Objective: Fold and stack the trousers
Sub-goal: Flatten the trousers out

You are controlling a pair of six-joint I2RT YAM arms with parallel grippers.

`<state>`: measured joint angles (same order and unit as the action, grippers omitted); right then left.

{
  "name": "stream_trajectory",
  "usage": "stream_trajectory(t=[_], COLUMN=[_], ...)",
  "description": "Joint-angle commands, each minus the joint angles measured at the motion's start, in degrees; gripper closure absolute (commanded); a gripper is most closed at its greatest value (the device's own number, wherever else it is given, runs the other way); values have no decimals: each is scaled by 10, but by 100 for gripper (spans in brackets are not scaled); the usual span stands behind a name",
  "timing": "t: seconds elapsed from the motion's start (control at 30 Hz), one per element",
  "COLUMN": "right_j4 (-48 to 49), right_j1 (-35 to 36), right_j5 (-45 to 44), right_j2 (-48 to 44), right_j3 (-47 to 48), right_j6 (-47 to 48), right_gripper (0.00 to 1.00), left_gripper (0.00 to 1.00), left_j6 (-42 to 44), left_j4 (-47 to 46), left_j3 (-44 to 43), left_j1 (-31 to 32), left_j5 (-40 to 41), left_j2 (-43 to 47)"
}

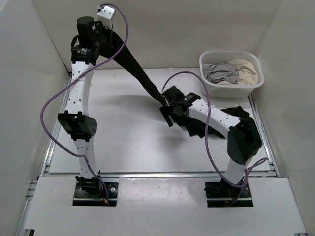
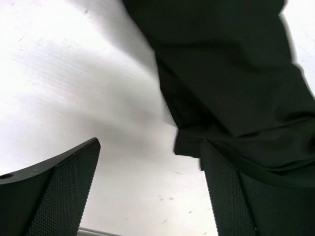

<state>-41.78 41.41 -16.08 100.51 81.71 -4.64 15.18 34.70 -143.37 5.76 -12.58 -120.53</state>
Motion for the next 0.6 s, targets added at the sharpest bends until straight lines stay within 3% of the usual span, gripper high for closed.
stream_trajectory(t=[0.0, 0.03, 0.07, 0.23, 0.57], right_j4=[-32, -40, -34, 6, 50], right_j1=[-29, -36, -42, -37, -99], right_j5=[-32, -32, -24, -9, -42], right_j2=[43, 43, 23, -47, 17], right_j3=[22, 16, 0, -154, -155], right_j6=[-46, -68, -89, -204, -189], right_gripper=[18, 28, 30, 31, 31], left_gripper=[86, 86, 86, 86, 86], left_j6=[1, 7, 7, 7, 13], left_j4=[-23, -23, -23, -23, -17], left_j3=[-36, -36, -36, -16, -9], left_j1=[-1, -1, -1, -1, 14], left_j5=[37, 37, 42, 37, 42], left_j2=[40, 40, 45, 56, 57])
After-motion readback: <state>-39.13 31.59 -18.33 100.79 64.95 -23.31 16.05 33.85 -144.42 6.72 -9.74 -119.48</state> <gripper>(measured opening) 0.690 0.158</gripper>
